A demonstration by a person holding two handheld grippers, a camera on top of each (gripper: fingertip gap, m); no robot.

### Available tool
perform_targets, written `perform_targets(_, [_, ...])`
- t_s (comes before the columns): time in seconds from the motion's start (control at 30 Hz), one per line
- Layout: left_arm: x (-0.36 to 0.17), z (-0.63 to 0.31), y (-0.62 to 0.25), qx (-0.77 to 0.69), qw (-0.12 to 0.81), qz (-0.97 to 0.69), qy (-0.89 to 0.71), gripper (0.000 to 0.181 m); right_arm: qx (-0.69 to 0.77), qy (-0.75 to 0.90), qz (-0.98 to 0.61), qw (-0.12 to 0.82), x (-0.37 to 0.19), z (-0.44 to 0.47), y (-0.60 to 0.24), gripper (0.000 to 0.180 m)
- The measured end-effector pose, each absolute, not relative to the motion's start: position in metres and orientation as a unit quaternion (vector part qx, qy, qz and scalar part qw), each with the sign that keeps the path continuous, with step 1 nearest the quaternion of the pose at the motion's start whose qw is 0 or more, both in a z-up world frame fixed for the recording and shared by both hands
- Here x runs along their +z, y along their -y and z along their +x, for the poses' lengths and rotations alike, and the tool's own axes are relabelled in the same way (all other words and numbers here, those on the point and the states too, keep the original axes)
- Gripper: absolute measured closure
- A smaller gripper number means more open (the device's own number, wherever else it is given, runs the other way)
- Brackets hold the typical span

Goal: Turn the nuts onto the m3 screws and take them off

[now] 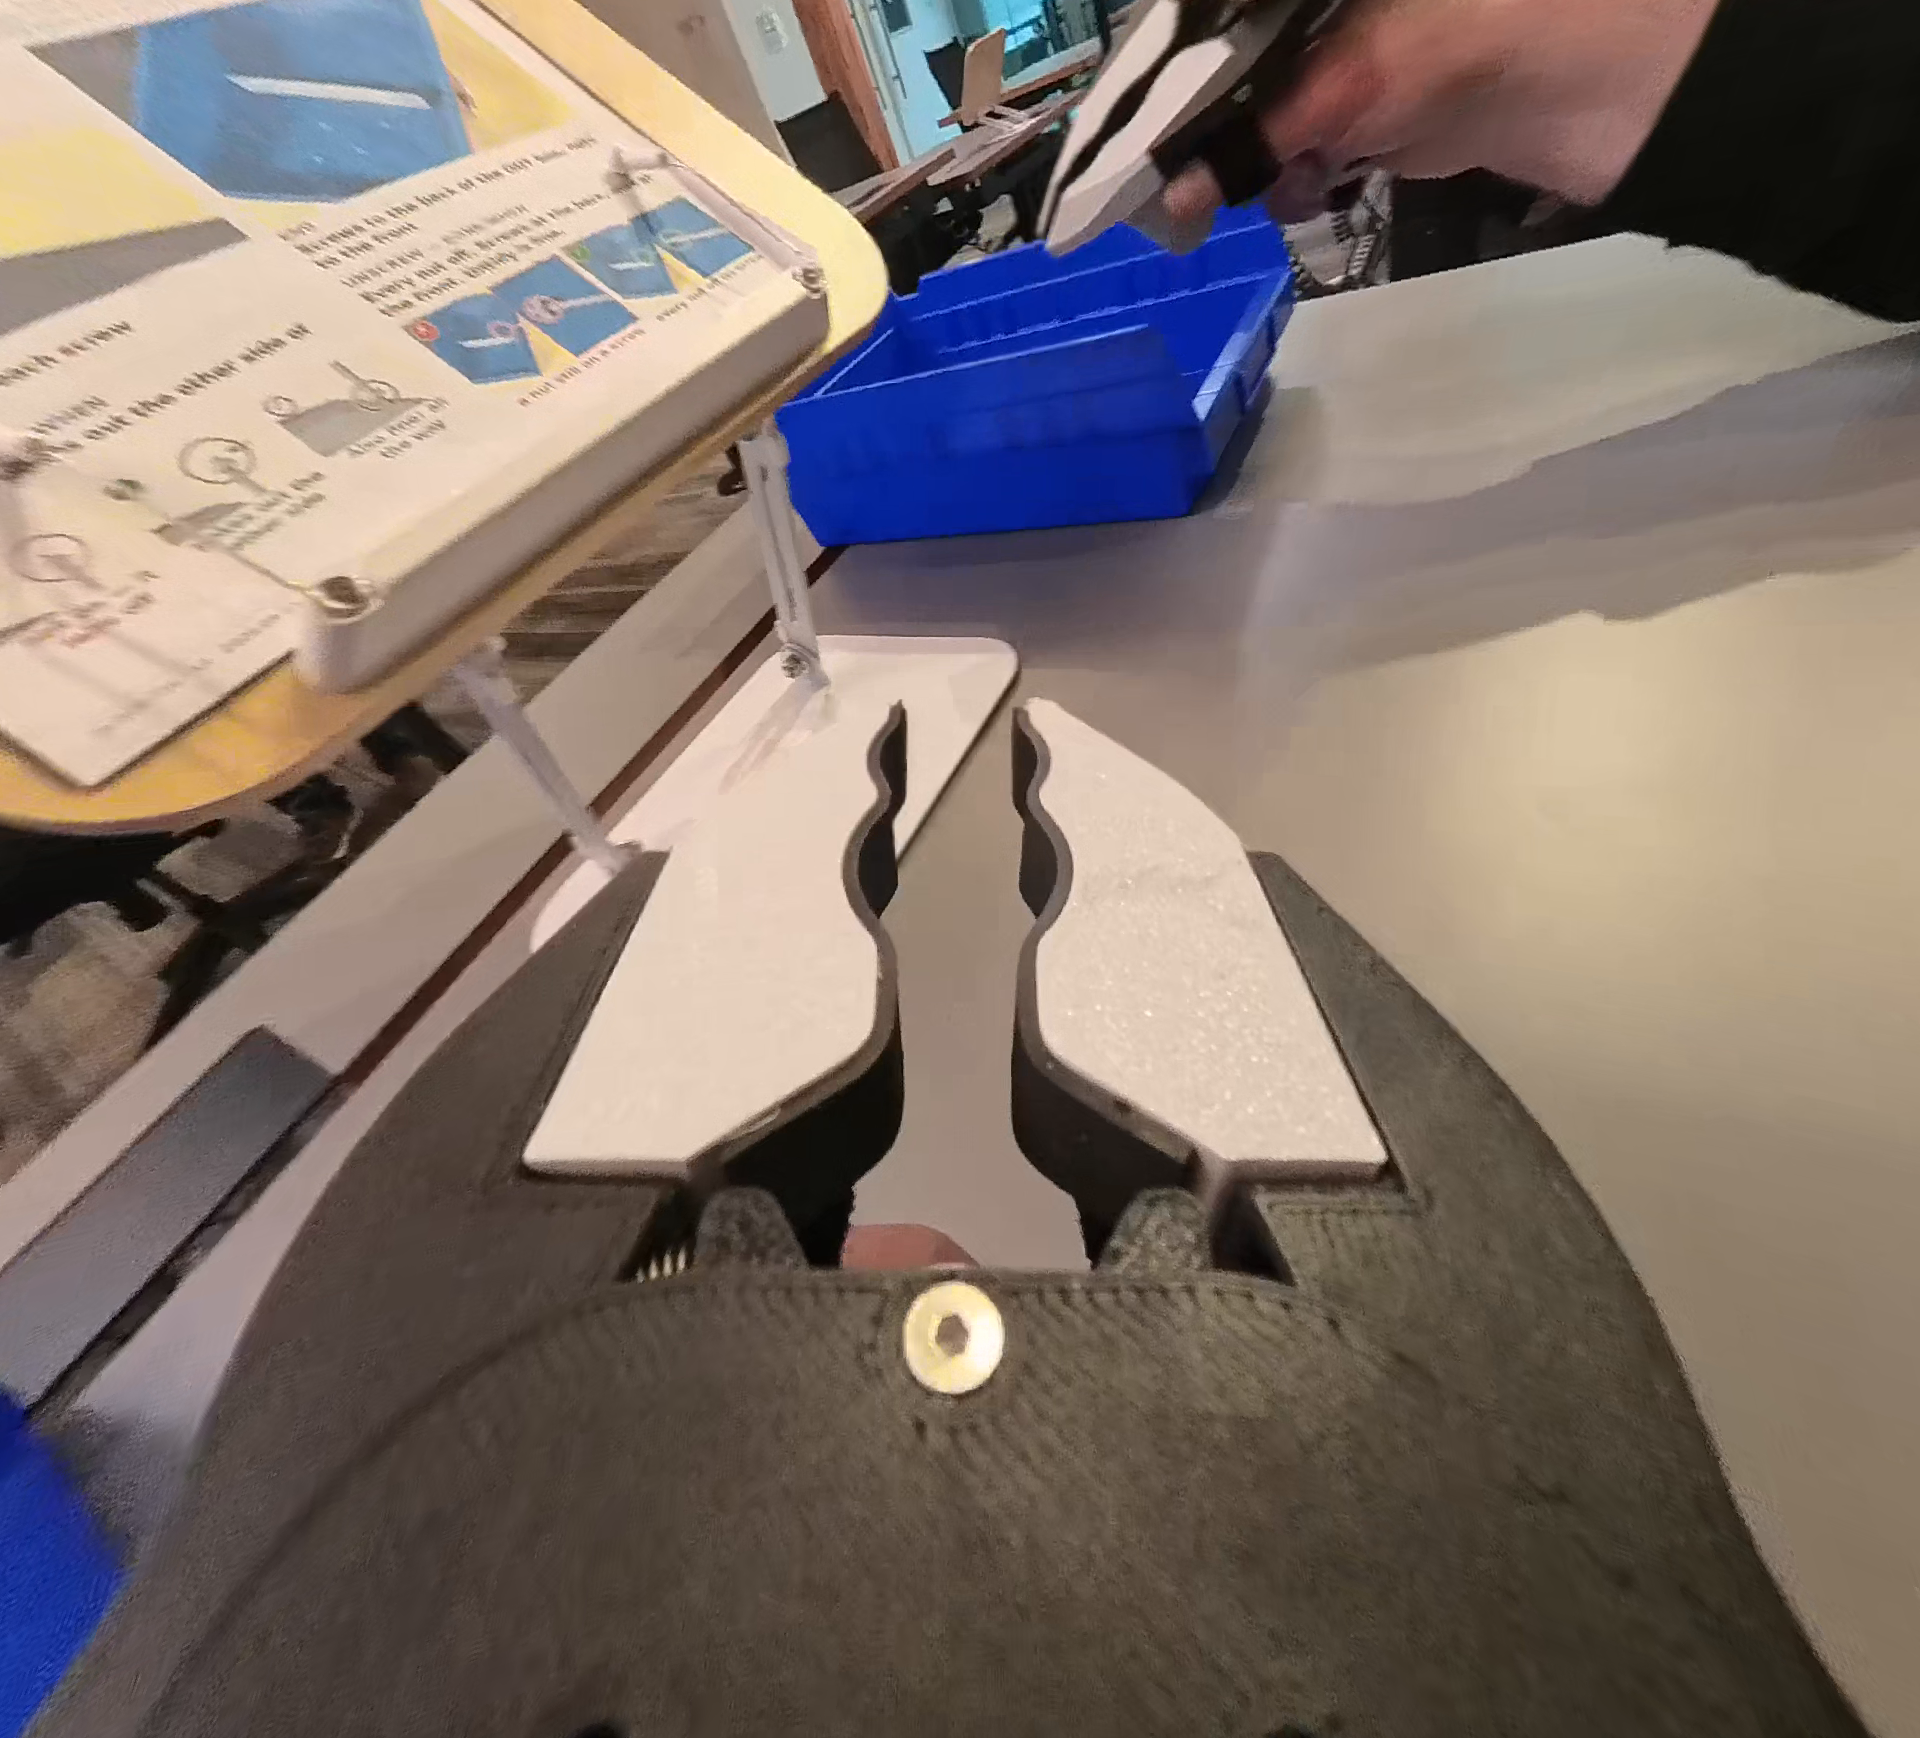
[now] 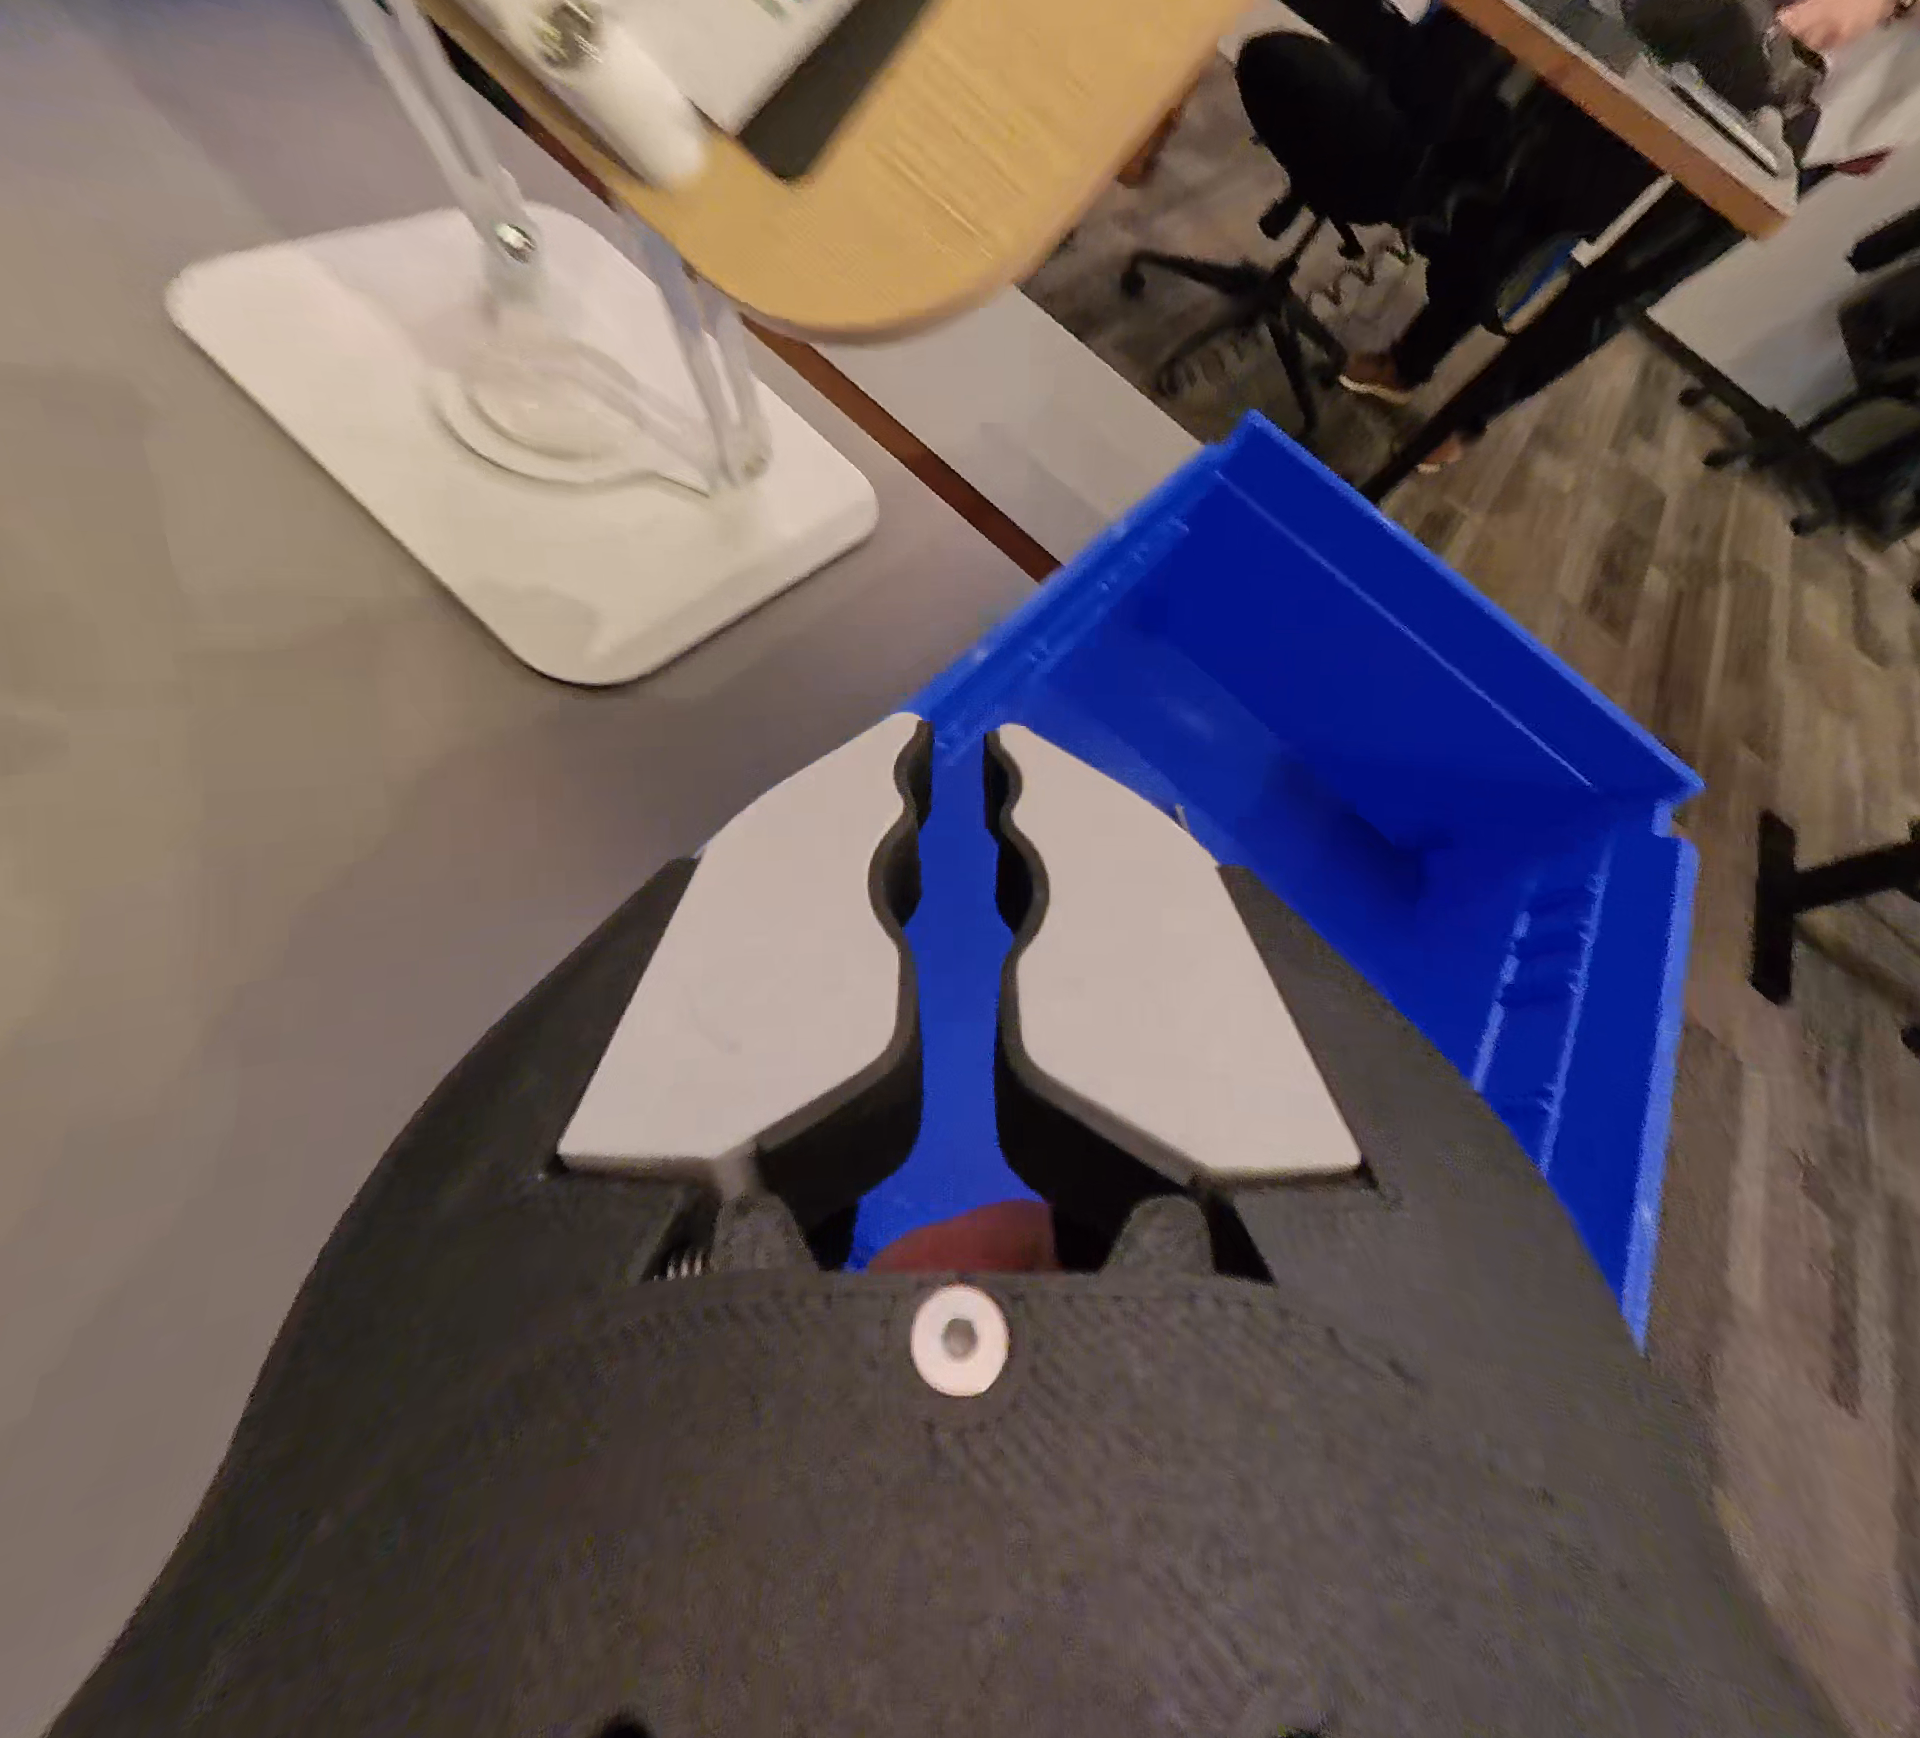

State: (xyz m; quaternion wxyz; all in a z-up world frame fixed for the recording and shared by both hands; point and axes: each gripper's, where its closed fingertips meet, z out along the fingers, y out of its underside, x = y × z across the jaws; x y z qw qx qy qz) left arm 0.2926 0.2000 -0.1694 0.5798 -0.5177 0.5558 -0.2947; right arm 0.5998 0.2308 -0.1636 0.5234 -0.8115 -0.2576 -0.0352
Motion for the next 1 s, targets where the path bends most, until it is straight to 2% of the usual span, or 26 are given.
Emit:
perform_targets(0.03, [-0.165, 0.285, -0.204, -0.284, 0.586, -0.519, -0.554, 0.162, -0.027, 0.262, -0.809, 0.526, -0.162, 0.592, -0.227, 0.170])
perform_targets(0.3, [-0.101, 0.166, -0.292, -0.142, 0.646, -0.583, -0.471, 0.162, -0.026, 0.294, -0.782, 0.549, -0.156, 0.549, -0.209, 0.171])
perform_targets(0.43, [-0.097, 0.104, -0.370, -0.087, 0.585, -0.678, -0.435, 0.162, -0.018, 0.302, -0.775, 0.555, -0.157, 0.536, -0.208, 0.172])
perform_targets(0.57, [-0.133, 0.058, -0.451, -0.026, 0.477, -0.777, -0.410, 0.163, -0.022, 0.311, -0.773, 0.552, -0.161, 0.531, -0.209, 0.172])
perform_targets(0.67, [-0.169, 0.037, -0.496, 0.000, 0.393, -0.832, -0.392, 0.154, -0.019, 0.314, -0.775, 0.549, -0.166, 0.530, -0.211, 0.172])
perform_targets(0.77, [-0.208, 0.027, -0.516, 0.006, 0.291, -0.879, -0.377, 0.143, -0.015, 0.318, -0.777, 0.542, -0.173, 0.530, -0.211, 0.173])
perform_targets(0.87, [-0.233, 0.018, -0.529, 0.017, 0.224, -0.907, -0.356, 0.145, -0.015, 0.325, -0.779, 0.535, -0.179, 0.530, -0.212, 0.173])
perform_targets(1.0, [-0.253, 0.009, -0.543, 0.048, 0.179, -0.921, -0.342, 0.148, -0.011, 0.334, -0.782, 0.527, -0.186, 0.529, -0.211, 0.173])
